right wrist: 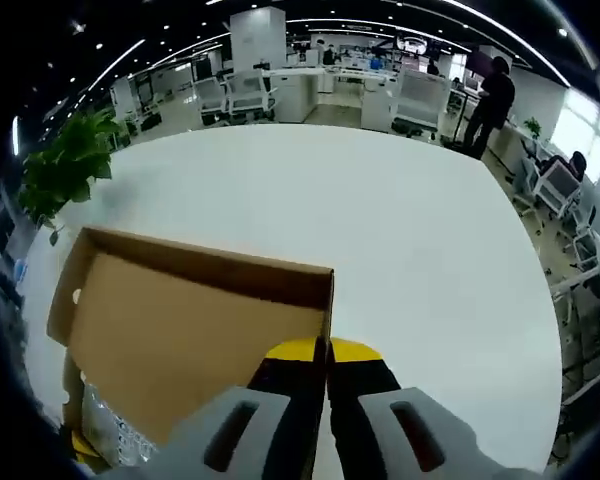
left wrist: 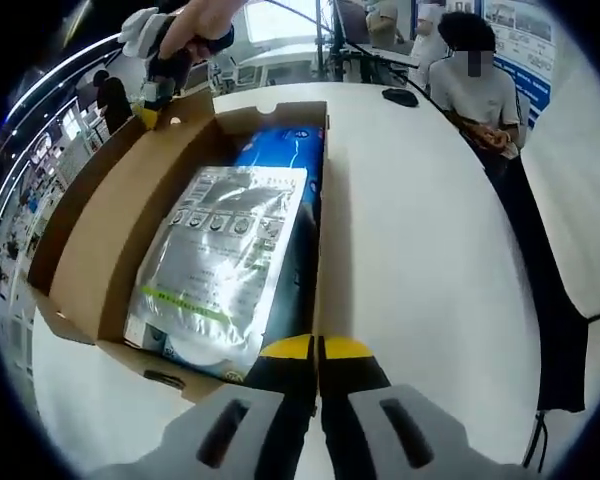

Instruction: Operate the shoe box by opening the lid, removing the specified soft item, and placing it in the target area until the item is outside and the box remains undamaged.

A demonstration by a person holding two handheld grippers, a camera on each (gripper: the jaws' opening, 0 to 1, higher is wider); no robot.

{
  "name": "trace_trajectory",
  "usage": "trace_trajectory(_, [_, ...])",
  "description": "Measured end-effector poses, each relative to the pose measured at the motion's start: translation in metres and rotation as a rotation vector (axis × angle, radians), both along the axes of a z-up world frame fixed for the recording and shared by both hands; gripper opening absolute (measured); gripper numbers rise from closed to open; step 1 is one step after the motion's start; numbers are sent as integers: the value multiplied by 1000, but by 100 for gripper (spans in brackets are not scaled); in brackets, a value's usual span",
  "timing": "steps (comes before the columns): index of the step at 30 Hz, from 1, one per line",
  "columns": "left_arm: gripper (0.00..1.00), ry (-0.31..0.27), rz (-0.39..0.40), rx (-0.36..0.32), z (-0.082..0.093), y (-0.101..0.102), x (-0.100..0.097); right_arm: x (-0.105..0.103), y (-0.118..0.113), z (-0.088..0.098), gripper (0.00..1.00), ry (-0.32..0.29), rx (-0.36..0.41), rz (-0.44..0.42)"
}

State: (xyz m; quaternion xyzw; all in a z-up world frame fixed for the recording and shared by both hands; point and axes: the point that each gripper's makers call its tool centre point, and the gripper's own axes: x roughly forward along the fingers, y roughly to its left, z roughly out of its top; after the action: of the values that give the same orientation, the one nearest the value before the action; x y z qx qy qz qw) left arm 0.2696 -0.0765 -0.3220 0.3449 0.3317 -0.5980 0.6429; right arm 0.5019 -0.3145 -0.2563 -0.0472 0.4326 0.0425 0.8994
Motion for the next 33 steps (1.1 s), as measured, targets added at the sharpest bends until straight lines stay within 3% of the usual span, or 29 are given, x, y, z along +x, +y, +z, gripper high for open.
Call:
trace_trajectory(5, [0, -7, 0, -2, 0, 1, 0, -21, 3, -10, 0, 7, -16, -28])
trace_trajectory(11, [0, 2, -7, -4, 0, 1, 0, -25, 3, -14, 0, 20, 2, -25])
trace_trajectory(17, [0, 1, 1, -5, -1, 0, 0, -30, 5, -18, 0, 95, 75, -37])
trace_trajectory(21, [0, -2, -3, -8, -1, 1, 0, -36, 9, -11, 5, 82, 135, -72])
trace_trajectory(22, [0, -2, -3, -9, -1, 1, 1, -11, -2, -21, 7, 84, 150, -63])
trace_trajectory(24, [0, 7, -6, -7, -1, 0, 1, -1, -4, -28, 12, 83, 149, -38])
trace_trajectory(28, [0, 8, -3, -7, -1, 0, 0, 8, -7, -26, 18, 43, 134, 12])
trace_trajectory(33, [0, 9, -4, -8, -1, 0, 0, 4, -12, -13, 19, -12, 102, 62])
